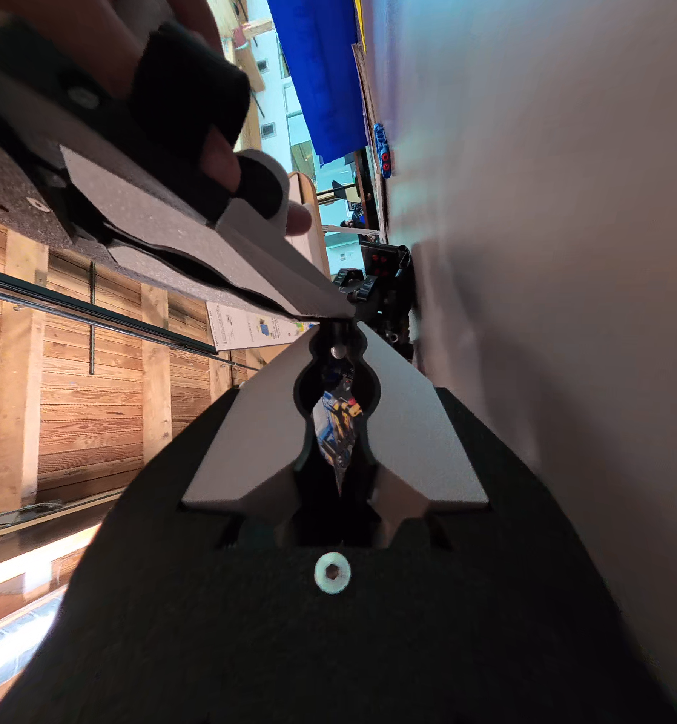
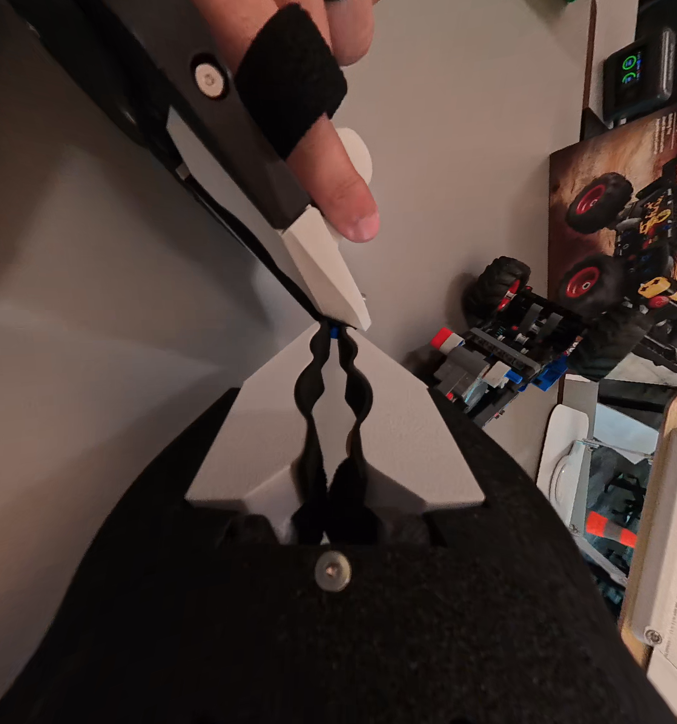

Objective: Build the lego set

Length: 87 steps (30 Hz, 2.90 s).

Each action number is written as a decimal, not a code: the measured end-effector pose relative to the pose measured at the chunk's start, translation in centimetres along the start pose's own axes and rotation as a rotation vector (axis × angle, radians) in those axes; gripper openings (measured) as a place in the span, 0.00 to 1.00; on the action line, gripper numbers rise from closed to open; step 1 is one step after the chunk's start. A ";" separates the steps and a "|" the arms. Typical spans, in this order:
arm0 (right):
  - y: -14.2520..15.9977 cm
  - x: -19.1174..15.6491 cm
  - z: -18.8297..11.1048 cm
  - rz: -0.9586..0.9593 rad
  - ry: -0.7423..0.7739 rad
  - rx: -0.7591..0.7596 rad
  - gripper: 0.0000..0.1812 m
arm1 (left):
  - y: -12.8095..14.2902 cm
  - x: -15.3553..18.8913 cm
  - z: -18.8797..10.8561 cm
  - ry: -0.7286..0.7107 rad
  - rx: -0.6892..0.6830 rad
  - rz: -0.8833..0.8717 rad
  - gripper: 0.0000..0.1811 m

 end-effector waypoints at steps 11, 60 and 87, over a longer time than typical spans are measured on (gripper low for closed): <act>4.3 0.4 -0.3 0.106 -0.161 0.002 0.04 | 1.7 -0.7 0.2 0.022 0.028 -0.124 0.04; 2.0 1.6 0.3 0.654 -0.135 0.572 0.07 | 2.5 -2.5 1.1 0.219 -0.022 -0.689 0.04; 5.2 2.3 0.4 0.835 -0.432 0.719 0.02 | 1.6 -3.1 0.0 0.177 0.125 -0.714 0.04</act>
Point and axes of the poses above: each gripper's, where its closed fingertips meet, z out along the fingers, y out of its underside, x = y × z across the jaws, the point moved 9 cm from there along -z, back along the fingers, and after that the axes turned 1 degree about -y, right-handed, at the moved point
